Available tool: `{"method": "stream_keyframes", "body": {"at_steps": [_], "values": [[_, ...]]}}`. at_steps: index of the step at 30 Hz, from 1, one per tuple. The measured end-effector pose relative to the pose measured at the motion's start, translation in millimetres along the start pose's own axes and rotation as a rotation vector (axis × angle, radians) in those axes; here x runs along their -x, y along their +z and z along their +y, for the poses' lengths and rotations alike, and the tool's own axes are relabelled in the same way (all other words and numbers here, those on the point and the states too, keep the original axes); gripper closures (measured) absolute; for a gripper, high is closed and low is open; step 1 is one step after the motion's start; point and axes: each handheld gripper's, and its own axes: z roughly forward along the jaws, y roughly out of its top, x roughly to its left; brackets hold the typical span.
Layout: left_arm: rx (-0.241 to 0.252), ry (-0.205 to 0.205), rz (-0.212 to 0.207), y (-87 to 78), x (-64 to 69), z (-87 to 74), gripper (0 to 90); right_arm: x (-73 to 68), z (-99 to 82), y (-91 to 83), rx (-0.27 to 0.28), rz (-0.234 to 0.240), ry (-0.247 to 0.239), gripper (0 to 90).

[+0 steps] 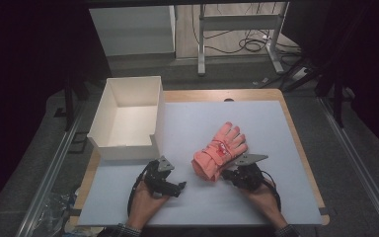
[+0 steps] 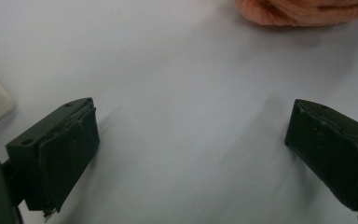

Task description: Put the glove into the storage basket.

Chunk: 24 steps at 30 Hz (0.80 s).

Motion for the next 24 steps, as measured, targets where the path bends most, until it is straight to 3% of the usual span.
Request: {"method": "stream_keyframes", "body": {"at_steps": [11, 17, 24], "values": [[0.000, 0.000, 0.000, 0.0, 0.0, 0.0, 2.6, -2.7, 4.9, 4.3, -0.002, -0.007, -0.018, 82.7], [-0.001, -0.004, -0.002, 0.1, 0.2, 0.0, 2.6, -1.4, 4.0, -4.4, 0.015, -0.017, -0.018, 80.2], [-0.001, -0.001, -0.002, 0.1, -0.2, 0.1, 2.6, 5.6, -0.3, -17.4, 0.027, -0.061, -0.008, 71.1]]}}
